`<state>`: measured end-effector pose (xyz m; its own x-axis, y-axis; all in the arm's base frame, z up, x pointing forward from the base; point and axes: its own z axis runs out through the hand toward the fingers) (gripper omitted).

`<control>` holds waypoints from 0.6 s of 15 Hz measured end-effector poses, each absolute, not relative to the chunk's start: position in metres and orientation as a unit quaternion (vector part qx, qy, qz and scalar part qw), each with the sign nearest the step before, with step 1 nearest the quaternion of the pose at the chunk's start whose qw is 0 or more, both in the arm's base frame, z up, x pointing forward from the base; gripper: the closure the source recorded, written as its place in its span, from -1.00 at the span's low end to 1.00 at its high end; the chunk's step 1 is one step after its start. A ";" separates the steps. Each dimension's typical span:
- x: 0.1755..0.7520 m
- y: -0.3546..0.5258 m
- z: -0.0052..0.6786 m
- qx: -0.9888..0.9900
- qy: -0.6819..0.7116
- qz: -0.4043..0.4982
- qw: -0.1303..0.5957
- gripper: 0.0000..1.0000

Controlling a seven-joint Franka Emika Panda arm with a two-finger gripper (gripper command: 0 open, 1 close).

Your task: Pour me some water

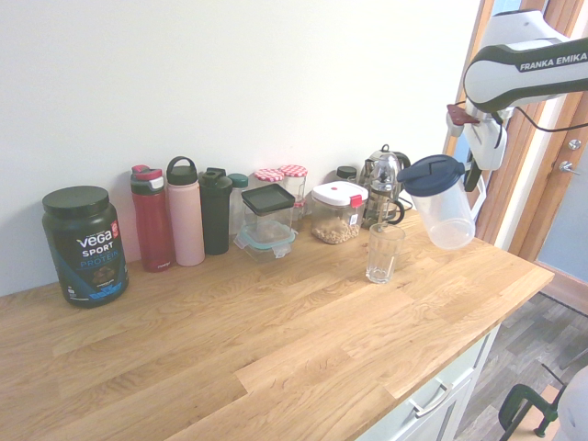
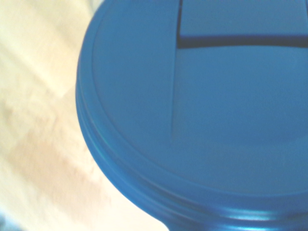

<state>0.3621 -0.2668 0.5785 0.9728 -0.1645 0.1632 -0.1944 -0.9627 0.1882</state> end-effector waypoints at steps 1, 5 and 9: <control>0.359 -0.277 0.576 0.986 -0.115 0.087 0.088 1.00; 0.371 -0.300 0.556 0.966 -0.220 0.127 0.038 1.00; 0.367 -0.316 0.552 0.933 -0.325 0.157 0.009 1.00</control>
